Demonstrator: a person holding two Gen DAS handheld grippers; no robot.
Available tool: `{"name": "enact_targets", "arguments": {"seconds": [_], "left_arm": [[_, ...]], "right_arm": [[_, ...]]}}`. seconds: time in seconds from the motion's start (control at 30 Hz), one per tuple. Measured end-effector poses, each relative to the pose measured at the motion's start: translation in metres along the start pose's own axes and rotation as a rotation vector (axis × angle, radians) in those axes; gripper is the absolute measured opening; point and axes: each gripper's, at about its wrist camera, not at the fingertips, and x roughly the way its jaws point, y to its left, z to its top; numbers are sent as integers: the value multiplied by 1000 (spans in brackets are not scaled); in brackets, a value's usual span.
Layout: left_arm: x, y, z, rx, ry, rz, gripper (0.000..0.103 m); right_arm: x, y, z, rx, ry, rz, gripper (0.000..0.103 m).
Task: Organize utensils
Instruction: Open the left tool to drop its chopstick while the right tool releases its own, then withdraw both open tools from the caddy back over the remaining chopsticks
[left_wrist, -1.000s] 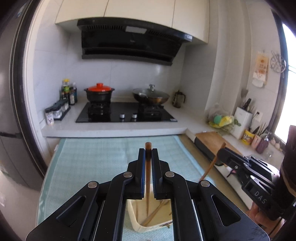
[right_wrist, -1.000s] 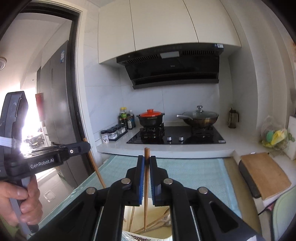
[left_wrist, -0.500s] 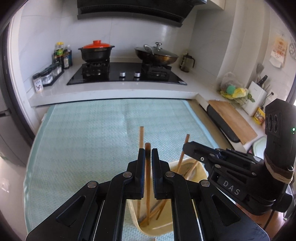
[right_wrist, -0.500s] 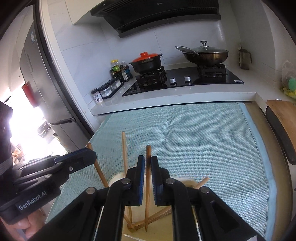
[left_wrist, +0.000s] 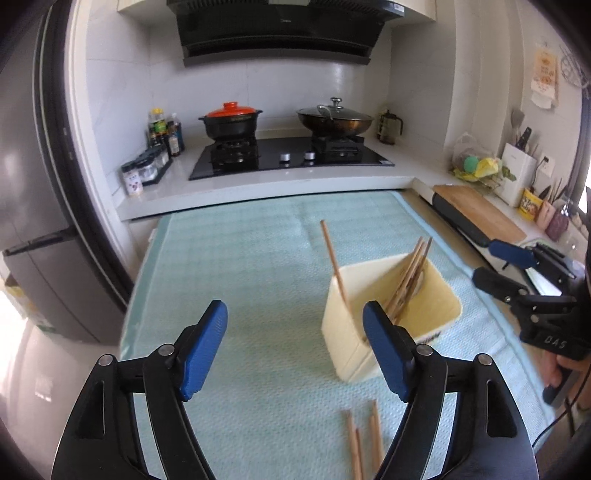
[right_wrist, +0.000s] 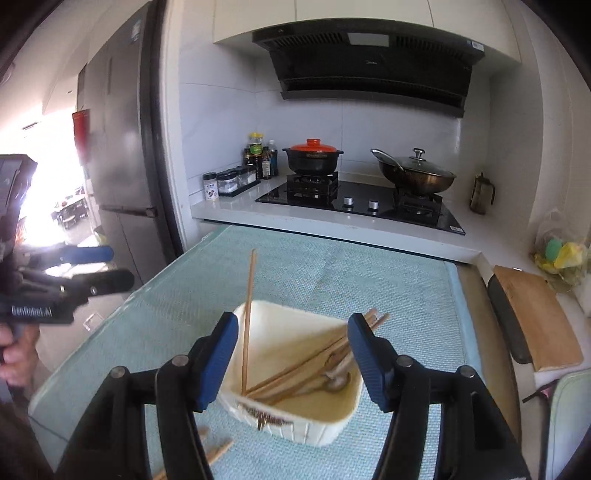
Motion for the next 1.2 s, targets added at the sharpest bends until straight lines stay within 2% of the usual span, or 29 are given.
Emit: {"name": "enact_targets", "arguments": {"seconds": [0.17, 0.33, 0.43, 0.63, 0.77, 0.93, 1.2], "left_arm": [[-44, 19, -47, 6, 17, 75, 81], [-72, 13, -88, -32, 14, 68, 82], [-83, 3, -106, -59, -2, 65, 85], [-85, -12, -131, -98, 3, 50, 85], [-80, -19, -144, -139, 20, 3, 85], [-72, -24, -156, -155, 47, -17, 85], [-71, -21, -166, -153, 62, 3, 85]], "right_arm": [[-49, 15, -55, -74, 21, -22, 63], [-81, 23, -115, -74, 40, -59, 63], [-95, 29, -149, -33, 65, -39, 63], [-112, 34, -197, 37, 109, -45, 63], [-116, 29, -210, 89, 126, -51, 63], [-123, 29, -211, 108, 122, -58, 63], [-123, 42, -205, 82, 102, -47, 63]]}}
